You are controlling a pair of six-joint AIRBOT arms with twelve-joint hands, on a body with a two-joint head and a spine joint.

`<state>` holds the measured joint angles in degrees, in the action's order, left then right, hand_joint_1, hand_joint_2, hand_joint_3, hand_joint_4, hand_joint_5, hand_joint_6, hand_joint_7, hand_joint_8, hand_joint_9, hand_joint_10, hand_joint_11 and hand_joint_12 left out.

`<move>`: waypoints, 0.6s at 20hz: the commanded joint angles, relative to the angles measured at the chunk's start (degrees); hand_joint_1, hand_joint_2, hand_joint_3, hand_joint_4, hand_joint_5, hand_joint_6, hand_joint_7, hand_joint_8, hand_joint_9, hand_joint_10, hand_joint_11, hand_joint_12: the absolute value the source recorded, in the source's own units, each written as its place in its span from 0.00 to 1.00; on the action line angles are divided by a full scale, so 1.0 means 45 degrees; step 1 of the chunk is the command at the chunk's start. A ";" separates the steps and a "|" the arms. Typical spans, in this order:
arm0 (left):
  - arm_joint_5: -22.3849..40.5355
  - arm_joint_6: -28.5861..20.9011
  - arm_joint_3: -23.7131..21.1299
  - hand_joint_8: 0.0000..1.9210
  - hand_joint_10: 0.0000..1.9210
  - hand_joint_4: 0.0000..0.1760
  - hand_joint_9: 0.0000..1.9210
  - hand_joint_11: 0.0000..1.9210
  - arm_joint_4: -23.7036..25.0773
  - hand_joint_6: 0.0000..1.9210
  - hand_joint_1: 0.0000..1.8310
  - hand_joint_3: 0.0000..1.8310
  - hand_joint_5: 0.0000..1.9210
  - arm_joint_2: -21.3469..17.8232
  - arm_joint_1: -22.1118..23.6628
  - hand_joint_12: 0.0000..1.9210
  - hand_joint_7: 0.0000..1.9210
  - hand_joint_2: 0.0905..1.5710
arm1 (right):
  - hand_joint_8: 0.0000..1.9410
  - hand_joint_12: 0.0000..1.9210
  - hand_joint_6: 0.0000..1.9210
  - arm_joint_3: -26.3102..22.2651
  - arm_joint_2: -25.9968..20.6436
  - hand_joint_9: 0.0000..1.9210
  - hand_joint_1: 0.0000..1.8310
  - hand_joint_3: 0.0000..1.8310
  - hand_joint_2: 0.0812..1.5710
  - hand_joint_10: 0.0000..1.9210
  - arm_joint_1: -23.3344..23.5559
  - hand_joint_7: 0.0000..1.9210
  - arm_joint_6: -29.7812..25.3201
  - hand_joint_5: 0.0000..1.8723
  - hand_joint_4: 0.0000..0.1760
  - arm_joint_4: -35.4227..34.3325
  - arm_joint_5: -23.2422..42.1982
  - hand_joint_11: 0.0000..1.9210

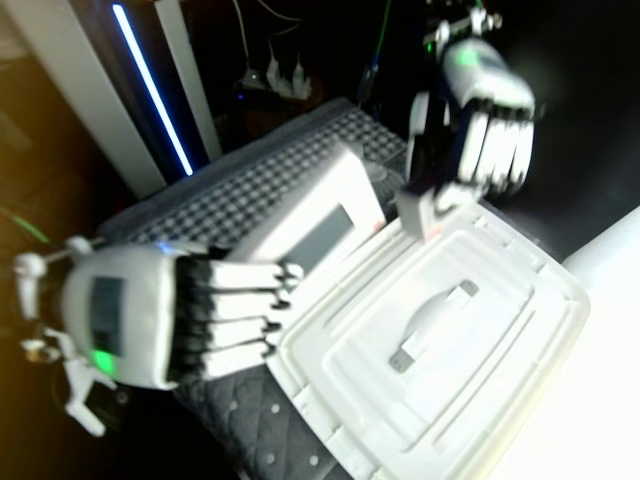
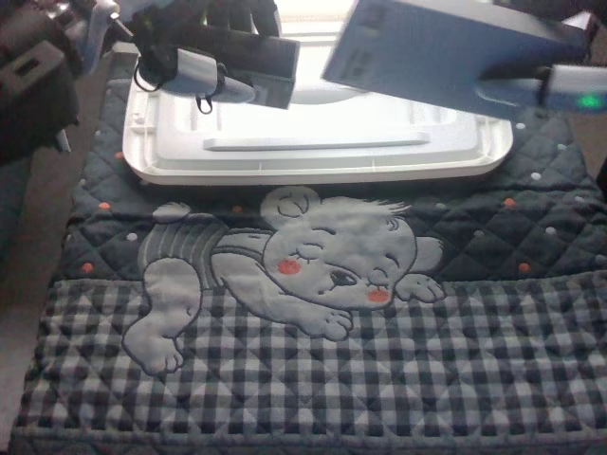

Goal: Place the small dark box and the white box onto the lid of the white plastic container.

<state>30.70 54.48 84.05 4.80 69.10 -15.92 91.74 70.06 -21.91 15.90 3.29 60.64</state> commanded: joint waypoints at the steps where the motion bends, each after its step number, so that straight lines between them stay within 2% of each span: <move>1: 0.1038 0.0038 0.0214 0.69 0.67 0.00 0.50 0.47 -0.0204 0.44 0.69 0.00 0.47 -0.0062 0.0422 0.84 0.49 0.72 | 0.46 0.64 0.37 0.0220 0.0066 0.59 0.75 0.00 0.67 0.54 0.0469 0.55 -0.0198 0.52 0.00 -0.0038 0.0439 0.54; 2: 0.0600 0.0061 0.0472 0.77 0.73 0.00 0.42 0.23 -0.0204 0.44 0.67 0.00 0.47 0.0091 0.0699 0.90 0.43 0.74 | 0.44 0.55 0.42 0.0482 0.0296 0.59 0.76 0.00 0.67 0.51 0.1018 0.54 -0.0191 0.50 0.00 0.0565 -0.0551 0.52; 3: -0.0111 0.0565 0.0842 0.76 0.69 0.00 0.37 0.16 -0.0572 0.60 0.66 0.00 0.37 0.0396 0.1005 0.86 0.43 0.77 | 0.48 0.53 0.50 0.0793 0.0552 0.58 0.75 0.00 0.68 0.51 0.1258 0.51 -0.0294 0.47 0.00 0.0882 -0.1224 0.48; 4: -0.0563 0.0919 0.1218 0.38 0.42 0.31 0.16 0.03 -0.0852 0.28 0.53 0.00 0.15 0.0732 0.1151 0.62 0.20 0.71 | 0.14 0.54 0.18 0.0968 0.0680 0.20 0.69 0.00 0.68 0.23 0.1261 0.20 -0.0408 0.21 0.11 0.0928 -0.1541 0.10; 5: -0.0803 0.1470 0.1474 0.10 0.13 0.73 0.05 0.01 -0.1285 0.08 0.41 0.00 0.03 0.0940 0.1210 0.29 0.05 0.64 | 0.03 0.23 0.04 0.1270 0.0841 0.04 0.61 0.00 0.63 0.04 0.1261 0.04 -0.0408 0.05 0.82 0.0899 -0.1635 0.02; 6: -0.0769 0.1799 0.1402 0.02 0.03 0.85 0.01 0.00 -0.1513 0.02 0.35 0.00 0.01 0.0933 0.1224 0.08 0.01 0.60 | 0.01 0.05 0.01 0.1344 0.0874 0.01 0.58 0.00 0.60 0.01 0.1261 0.01 -0.0408 0.01 0.96 0.0901 -0.1678 0.00; 7: -0.0742 0.1855 0.1317 0.00 0.00 0.97 0.00 0.00 -0.1518 0.00 0.35 0.00 0.00 0.0924 0.1294 0.02 0.00 0.58 | 0.00 0.01 0.00 0.1297 0.0859 0.00 0.56 0.00 0.59 0.00 0.1260 0.00 -0.0409 0.00 0.99 0.0903 -0.1682 0.00; 8: -0.0719 0.1855 0.1260 0.00 0.00 0.91 0.00 0.00 -0.1519 0.00 0.35 0.00 0.00 0.0914 0.1346 0.00 0.00 0.57 | 0.00 0.00 0.00 0.1234 0.0855 0.00 0.54 0.00 0.58 0.00 0.1260 0.00 -0.0410 0.00 1.00 0.0903 -0.1682 0.00; 10: -0.0565 0.1855 0.1171 0.00 0.00 0.91 0.00 0.00 -0.1569 0.00 0.35 0.00 0.00 0.0893 0.1346 0.00 0.00 0.55 | 0.00 0.00 0.00 0.1252 0.0810 0.00 0.50 0.00 0.58 0.00 0.1260 0.00 -0.0506 0.00 1.00 0.0903 -0.1681 0.00; 11: -0.0442 0.1855 0.1073 0.00 0.00 0.98 0.00 0.00 -0.1569 0.00 0.35 0.00 0.00 0.0873 0.1286 0.00 0.00 0.53 | 0.00 0.00 0.00 0.1217 0.0769 0.00 0.48 0.00 0.57 0.00 0.1258 0.00 -0.0506 0.00 1.00 0.0909 -0.1674 0.00; 12: -0.0270 0.1857 0.0925 0.00 0.00 1.00 0.00 0.00 -0.1563 0.00 0.34 0.00 0.00 0.0814 0.1225 0.00 0.00 0.54 | 0.00 0.00 0.00 0.1162 0.0733 0.00 0.47 0.00 0.56 0.00 0.1257 0.00 -0.0506 0.00 1.00 0.1017 -0.1668 0.00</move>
<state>22.00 62.87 87.99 -2.13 73.23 -10.90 96.84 74.00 -16.69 13.80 9.50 46.52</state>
